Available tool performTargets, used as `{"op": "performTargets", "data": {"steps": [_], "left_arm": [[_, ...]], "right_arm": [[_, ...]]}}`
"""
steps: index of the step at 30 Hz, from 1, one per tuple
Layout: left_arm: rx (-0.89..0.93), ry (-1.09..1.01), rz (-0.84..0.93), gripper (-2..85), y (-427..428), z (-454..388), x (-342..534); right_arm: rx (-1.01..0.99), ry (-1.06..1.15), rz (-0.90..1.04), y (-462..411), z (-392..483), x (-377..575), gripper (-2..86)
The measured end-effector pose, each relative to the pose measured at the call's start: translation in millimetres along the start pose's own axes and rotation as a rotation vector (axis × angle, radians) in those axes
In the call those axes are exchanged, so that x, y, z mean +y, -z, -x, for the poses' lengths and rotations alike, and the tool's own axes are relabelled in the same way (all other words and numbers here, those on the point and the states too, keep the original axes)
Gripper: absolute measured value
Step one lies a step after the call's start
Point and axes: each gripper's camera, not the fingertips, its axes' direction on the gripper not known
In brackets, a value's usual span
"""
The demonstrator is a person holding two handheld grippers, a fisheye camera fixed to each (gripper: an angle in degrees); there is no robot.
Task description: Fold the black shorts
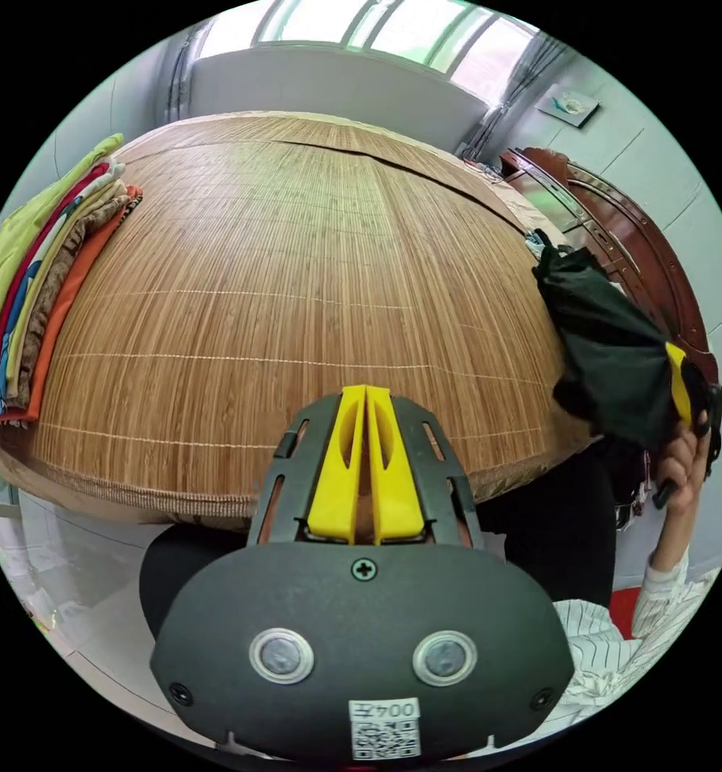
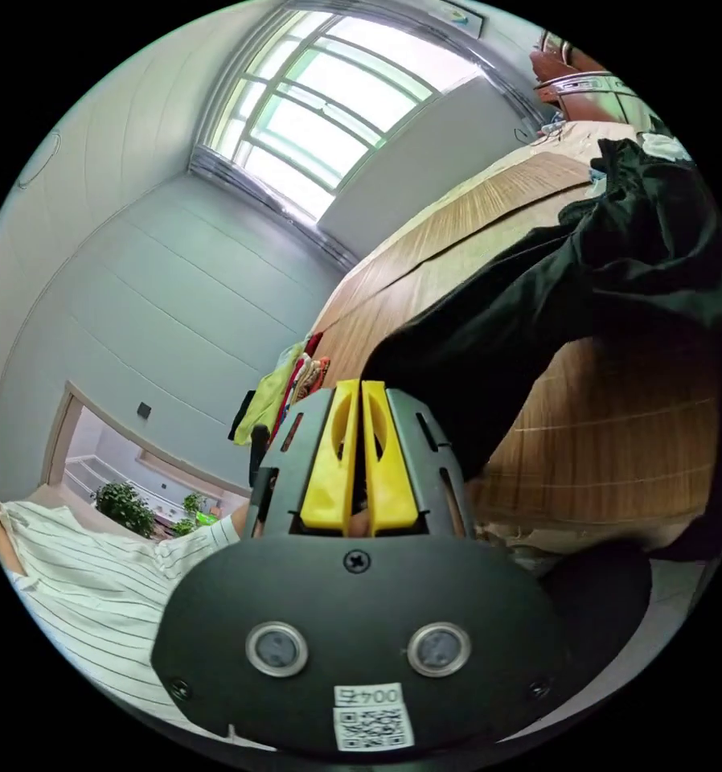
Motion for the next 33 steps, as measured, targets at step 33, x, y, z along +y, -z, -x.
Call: {"op": "performTargets", "data": {"steps": [33], "left_arm": [[0.345,0.112,-0.124,0.2,85,112,135]], "right_arm": [[0.426,-0.039,0.077,80,-78,20,0.4]]}}
